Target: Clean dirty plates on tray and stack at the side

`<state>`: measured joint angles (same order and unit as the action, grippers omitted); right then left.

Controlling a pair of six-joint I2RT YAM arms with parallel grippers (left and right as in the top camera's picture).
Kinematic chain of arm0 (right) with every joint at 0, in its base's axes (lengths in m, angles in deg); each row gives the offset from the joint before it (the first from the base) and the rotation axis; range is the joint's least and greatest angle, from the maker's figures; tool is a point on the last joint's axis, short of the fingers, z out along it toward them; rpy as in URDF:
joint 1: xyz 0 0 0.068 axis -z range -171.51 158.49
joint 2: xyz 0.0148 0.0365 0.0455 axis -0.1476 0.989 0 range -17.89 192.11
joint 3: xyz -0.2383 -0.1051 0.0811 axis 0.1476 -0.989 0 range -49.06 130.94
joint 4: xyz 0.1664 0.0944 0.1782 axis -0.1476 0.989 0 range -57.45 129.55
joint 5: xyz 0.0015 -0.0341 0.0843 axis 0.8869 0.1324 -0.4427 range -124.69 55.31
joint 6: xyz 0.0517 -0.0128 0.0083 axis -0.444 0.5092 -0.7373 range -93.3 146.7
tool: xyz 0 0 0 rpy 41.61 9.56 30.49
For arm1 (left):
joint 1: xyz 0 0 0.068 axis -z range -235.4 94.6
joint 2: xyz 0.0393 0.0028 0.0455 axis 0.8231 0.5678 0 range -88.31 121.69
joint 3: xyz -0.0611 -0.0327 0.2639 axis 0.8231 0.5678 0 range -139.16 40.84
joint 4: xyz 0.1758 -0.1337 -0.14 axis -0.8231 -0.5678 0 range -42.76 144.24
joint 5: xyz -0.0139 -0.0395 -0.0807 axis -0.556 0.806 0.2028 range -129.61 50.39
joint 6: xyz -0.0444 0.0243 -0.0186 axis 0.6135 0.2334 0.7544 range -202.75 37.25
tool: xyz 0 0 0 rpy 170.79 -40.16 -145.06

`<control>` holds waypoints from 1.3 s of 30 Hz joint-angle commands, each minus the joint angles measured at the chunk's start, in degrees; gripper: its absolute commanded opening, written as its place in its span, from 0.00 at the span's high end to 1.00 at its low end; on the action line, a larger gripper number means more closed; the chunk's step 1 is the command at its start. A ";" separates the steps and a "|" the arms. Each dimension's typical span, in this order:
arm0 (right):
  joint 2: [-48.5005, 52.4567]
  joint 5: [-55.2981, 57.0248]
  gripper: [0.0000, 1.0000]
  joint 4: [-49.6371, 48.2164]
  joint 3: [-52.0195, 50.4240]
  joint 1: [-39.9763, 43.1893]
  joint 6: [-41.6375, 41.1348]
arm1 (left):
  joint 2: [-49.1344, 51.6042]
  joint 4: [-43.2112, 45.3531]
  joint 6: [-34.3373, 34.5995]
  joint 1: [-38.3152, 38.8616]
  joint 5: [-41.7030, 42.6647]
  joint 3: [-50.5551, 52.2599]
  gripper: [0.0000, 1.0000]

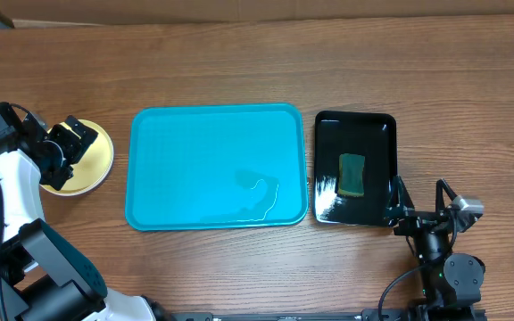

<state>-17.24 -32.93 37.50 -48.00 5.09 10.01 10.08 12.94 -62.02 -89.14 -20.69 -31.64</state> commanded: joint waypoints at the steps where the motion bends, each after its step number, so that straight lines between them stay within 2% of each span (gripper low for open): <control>1: -0.48 -1.46 0.00 -0.13 -0.61 0.66 0.22 | 0.59 0.00 -1.46 0.02 0.98 -1.11 0.00; 29: -0.48 -1.46 0.00 -0.13 -0.61 0.81 0.22 | 0.59 0.02 -1.46 0.13 0.50 -1.11 0.00; 35: -0.48 -1.46 0.00 -0.13 -0.61 0.81 0.22 | -1.11 -0.04 -1.46 3.74 -2.10 -1.11 0.00; 39: -0.48 -1.46 0.00 -0.13 -0.61 0.81 0.22 | -8.00 -0.02 -1.46 10.32 -8.02 -1.11 0.00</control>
<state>-17.24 -34.31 37.70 -48.00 5.51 10.01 8.59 12.89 -62.02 -83.04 -24.19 -31.64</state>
